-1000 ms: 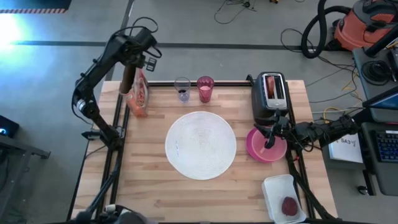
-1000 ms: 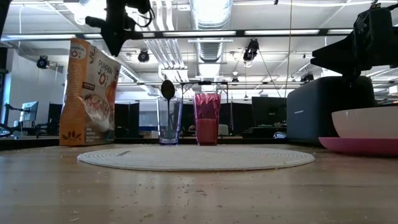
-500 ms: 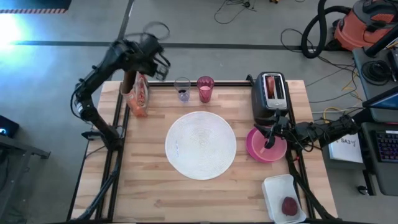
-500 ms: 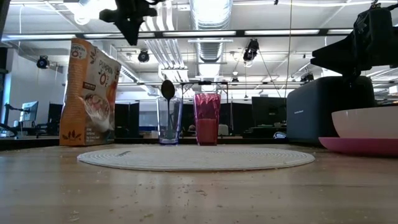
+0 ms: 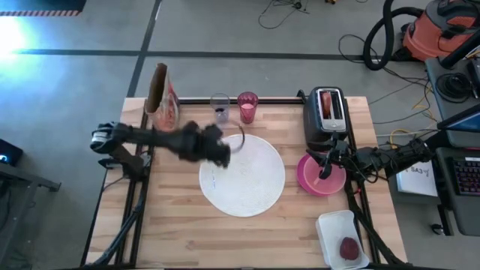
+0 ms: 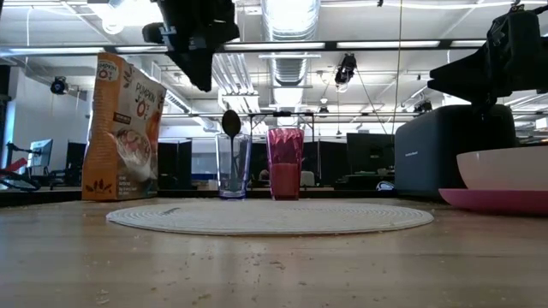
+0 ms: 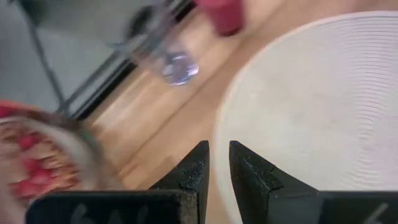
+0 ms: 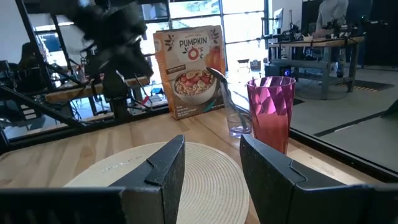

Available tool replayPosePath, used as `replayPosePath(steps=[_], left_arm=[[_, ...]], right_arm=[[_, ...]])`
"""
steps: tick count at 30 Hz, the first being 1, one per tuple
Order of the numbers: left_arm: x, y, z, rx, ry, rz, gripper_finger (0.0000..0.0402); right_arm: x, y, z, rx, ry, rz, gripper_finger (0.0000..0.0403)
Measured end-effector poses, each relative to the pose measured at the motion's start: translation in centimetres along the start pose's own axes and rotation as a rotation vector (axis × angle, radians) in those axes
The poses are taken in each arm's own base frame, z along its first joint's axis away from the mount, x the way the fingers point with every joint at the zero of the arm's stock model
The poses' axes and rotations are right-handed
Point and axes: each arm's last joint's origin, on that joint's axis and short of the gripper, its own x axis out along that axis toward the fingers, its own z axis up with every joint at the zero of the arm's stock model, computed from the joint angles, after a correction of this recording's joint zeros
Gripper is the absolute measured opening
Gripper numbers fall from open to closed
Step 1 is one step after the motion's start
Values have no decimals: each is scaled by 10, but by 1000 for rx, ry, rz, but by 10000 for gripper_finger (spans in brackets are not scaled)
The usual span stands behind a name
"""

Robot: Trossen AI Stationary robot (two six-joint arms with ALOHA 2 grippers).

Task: Arrange a breakfast setting
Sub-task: Put the orange bowl on the table mat

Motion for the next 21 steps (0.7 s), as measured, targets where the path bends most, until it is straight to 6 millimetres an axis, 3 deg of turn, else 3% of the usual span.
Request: replayPosePath(steps=[3, 8, 14, 18, 21], left_arm=[[-1, -19, -18, -13, -59, -51, 46], [-1, -42, -29, -29, -151, -166, 46], [-6, -75, -45, 278, -253, -473, 46], [-7, -85, -46, 308, -366, -558, 45], [1, -84, -51, 261, -343, -545, 45]], right_arm=[[0, 0, 0, 1, 0, 0, 144], [0, 0, 0, 0, 0, 0, 144], [0, 0, 0, 1, 0, 0, 144], [0, 0, 0, 0, 0, 0, 144], [0, 0, 0, 0, 0, 0, 144]])
